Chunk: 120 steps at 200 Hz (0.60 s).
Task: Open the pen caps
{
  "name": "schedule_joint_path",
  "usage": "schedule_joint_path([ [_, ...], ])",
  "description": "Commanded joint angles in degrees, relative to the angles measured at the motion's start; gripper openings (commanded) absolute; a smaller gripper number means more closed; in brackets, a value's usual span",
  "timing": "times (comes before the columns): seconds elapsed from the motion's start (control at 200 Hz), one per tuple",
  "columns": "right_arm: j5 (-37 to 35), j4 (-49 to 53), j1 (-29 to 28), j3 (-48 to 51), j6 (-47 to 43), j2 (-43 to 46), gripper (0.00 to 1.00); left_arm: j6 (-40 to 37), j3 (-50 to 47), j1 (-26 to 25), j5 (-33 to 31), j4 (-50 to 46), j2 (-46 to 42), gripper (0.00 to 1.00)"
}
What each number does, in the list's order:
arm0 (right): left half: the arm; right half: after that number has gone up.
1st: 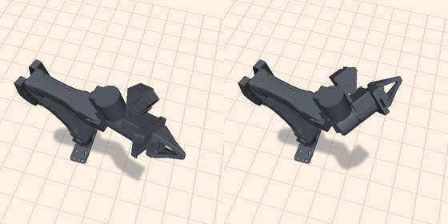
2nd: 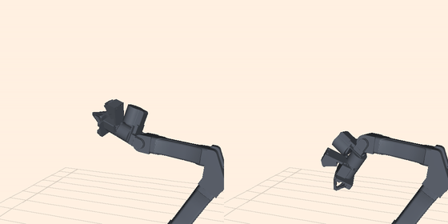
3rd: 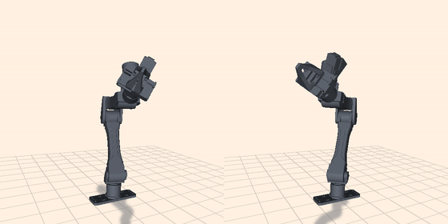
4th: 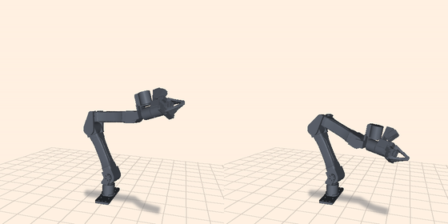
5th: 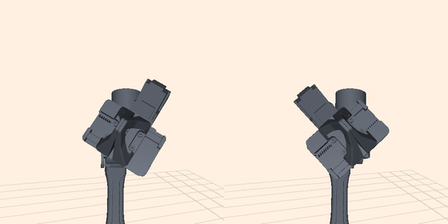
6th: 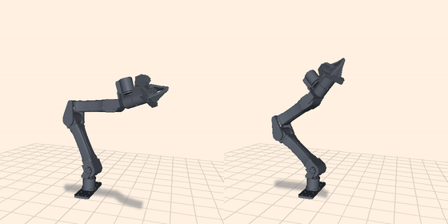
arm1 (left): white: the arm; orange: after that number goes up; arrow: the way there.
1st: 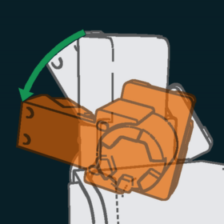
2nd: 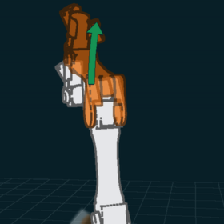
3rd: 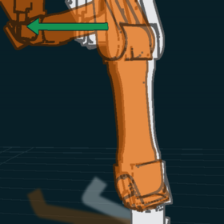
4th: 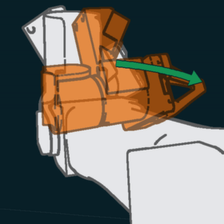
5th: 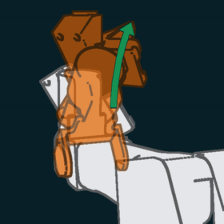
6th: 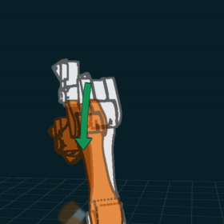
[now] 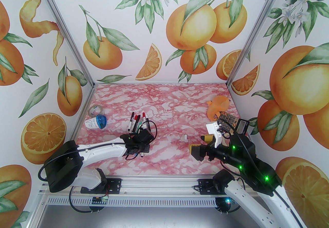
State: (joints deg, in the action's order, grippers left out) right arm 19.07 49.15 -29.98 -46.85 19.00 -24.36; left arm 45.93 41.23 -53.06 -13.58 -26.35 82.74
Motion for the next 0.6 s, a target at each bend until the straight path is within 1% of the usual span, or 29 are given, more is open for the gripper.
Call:
schedule_joint_path([
  [0.0, -0.63, -0.91, -0.57, 0.53, -0.11, 0.52, 1.0, -0.66, 1.92, -0.21, -1.43, 1.36, 1.59, 0.12],
  [0.265, -0.92, -0.97, -0.84, 0.53, -0.02, 0.54, 1.0, -0.76, 2.52, -0.28, -2.37, 1.65, 4.41, 0.13],
  [0.595, -1.34, -0.86, -0.99, 0.53, -0.02, 0.46, 1.0, -1.01, 2.82, -0.24, -2.67, 1.94, 6.49, 0.18],
])
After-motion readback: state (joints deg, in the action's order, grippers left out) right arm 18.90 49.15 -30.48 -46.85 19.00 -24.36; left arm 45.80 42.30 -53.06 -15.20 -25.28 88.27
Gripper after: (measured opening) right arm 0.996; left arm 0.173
